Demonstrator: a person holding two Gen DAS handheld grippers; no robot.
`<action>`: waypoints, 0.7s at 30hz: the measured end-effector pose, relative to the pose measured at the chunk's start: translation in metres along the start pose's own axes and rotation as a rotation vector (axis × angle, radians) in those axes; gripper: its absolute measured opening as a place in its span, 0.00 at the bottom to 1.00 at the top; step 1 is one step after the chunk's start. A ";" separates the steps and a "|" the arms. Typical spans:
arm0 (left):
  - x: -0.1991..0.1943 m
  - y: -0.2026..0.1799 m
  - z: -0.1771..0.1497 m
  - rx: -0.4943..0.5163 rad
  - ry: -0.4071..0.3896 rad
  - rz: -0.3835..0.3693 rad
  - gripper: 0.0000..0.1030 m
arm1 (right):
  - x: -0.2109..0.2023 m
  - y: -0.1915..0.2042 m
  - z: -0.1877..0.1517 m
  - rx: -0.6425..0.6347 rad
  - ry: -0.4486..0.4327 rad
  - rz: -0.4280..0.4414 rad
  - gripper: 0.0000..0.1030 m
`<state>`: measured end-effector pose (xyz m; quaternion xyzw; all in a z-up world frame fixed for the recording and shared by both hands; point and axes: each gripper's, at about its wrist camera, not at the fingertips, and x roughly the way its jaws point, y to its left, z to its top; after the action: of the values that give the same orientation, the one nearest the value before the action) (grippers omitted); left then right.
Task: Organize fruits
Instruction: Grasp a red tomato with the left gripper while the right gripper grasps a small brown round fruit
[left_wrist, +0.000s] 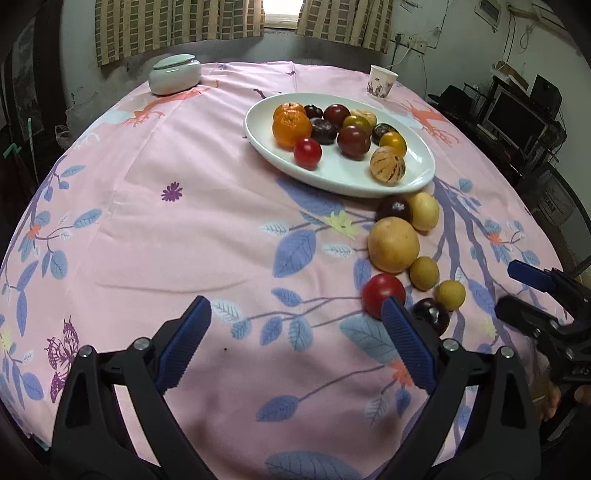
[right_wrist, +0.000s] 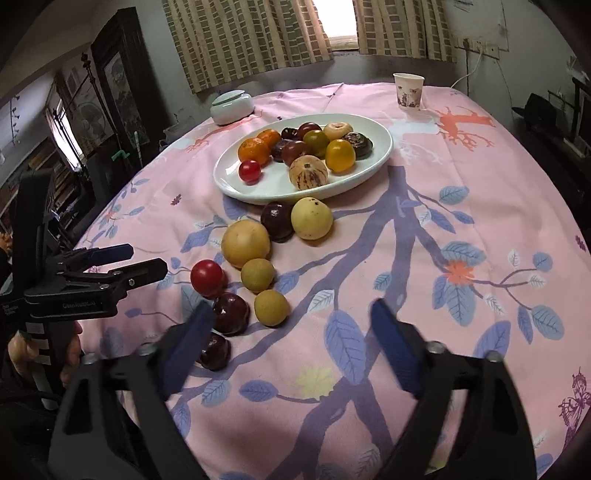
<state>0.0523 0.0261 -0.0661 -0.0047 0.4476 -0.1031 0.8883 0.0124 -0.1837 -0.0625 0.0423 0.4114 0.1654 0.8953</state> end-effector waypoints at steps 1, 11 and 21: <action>0.000 -0.001 -0.003 0.006 0.004 0.004 0.92 | 0.005 -0.001 -0.001 0.002 0.019 0.011 0.54; 0.005 -0.010 -0.011 0.042 0.027 -0.006 0.92 | 0.045 0.009 -0.001 -0.042 0.089 0.029 0.28; 0.021 -0.032 -0.007 0.093 0.045 0.004 0.92 | 0.010 -0.006 -0.001 0.009 0.024 0.018 0.24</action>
<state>0.0528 -0.0089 -0.0839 0.0395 0.4623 -0.1222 0.8774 0.0190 -0.1857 -0.0720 0.0481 0.4226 0.1719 0.8886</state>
